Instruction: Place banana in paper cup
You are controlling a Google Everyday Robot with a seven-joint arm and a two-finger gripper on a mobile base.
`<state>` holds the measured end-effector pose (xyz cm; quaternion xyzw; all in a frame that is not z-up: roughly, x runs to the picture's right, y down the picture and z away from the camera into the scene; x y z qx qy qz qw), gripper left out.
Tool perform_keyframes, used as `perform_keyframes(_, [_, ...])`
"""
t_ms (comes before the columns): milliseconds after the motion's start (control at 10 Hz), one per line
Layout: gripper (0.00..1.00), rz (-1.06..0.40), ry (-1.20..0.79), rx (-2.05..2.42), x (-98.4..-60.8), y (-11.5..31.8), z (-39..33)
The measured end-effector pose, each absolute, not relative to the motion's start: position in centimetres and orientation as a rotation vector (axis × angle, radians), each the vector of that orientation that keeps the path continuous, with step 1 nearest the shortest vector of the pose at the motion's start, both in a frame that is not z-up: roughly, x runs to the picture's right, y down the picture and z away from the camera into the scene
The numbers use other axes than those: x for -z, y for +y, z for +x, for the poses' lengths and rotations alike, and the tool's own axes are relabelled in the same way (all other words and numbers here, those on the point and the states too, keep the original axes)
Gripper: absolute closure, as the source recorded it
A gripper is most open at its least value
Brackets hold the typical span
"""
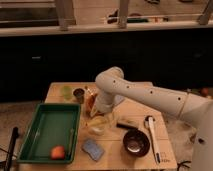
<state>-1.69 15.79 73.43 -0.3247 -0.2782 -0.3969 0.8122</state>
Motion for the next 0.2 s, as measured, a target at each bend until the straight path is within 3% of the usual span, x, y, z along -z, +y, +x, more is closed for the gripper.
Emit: perform_keyframes(200, [0.20, -0.685, -0.596, 0.842, -73.39, 15.67, -1.55])
